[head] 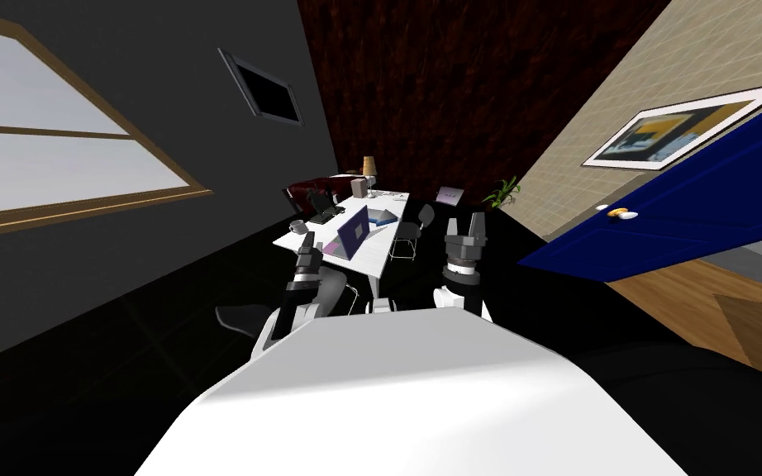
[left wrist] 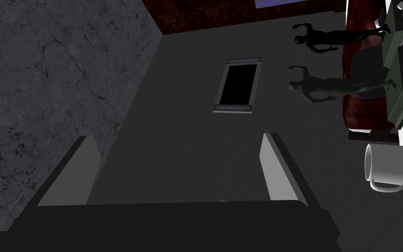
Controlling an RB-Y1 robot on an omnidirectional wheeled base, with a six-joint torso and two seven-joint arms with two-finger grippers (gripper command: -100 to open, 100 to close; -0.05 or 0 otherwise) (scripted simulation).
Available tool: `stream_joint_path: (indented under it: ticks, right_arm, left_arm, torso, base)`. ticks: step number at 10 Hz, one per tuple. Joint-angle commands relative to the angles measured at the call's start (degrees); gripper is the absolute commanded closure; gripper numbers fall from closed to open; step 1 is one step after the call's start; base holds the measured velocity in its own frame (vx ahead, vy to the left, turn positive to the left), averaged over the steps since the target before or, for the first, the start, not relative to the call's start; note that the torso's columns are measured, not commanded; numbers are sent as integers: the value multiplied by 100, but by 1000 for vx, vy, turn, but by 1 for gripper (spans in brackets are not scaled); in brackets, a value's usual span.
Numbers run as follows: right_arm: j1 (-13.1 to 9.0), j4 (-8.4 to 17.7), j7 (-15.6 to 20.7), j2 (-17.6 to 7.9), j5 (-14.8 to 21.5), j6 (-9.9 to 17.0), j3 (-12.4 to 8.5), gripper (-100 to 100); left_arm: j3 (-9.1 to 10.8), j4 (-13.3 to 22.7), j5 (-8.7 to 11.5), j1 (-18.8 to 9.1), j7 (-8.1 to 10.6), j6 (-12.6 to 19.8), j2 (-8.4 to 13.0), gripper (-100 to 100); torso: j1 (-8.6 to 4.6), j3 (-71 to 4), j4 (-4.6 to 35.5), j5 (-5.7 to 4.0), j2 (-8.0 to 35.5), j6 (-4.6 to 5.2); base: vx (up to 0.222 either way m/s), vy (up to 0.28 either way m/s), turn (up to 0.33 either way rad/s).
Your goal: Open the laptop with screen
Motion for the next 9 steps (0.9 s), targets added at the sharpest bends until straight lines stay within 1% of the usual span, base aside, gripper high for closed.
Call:
stream_joint_path:
  ticks: [1,2,3,5,6,7,8,9]
  right_arm:
    - [0,0,0,0,0,0,0,0]
    - [0,0,0,0,0,0,0,0]
    - [0,0,0,0,0,0,0,0]
    - [0,0,0,0,0,0,0,0]
    - [0,0,0,0,0,0,0,0]
    - [0,0,0,0,0,0,0,0]
    - [0,0,0,0,0,0,0,0]
    - [0,0,0,0,0,0,0,0]
  left_arm:
    - [13,-8,-68,-66,-1,289,34,-100]
    - [17,-9,-92,-85,-1,382,46,-100]
    - [25,-9,-138,-120,-1,559,81,-100]
    - [33,-10,-183,-155,-2,729,141,-100]
    - [40,-13,-226,-189,-2,896,227,-100]
    - [44,-15,-249,-206,-3,982,276,-100]
    - [52,-19,-295,-242,-3,1159,389,-100]
    - [57,-20,-320,-261,-4,1252,456,-100]
  torso:
    - [0,0,0,0,0,0]
    - [0,0,0,0,0,0]
    - [0,0,0,0,0,0]
    - [0,0,0,0,0,0]
    - [0,0,0,0,0,0]
    - [0,0,0,0,0,1]
    - [0,0,0,0,0,0]
    - [0,0,0,0,0,0]
  base:
    - [1,2,-76]
    - [1,2,-60]
    - [2,2,-110]
    - [1,3,-88]
    - [1,2,-108]
    - [1,3,-97]
    - [1,3,-104]
    - [1,3,-84]
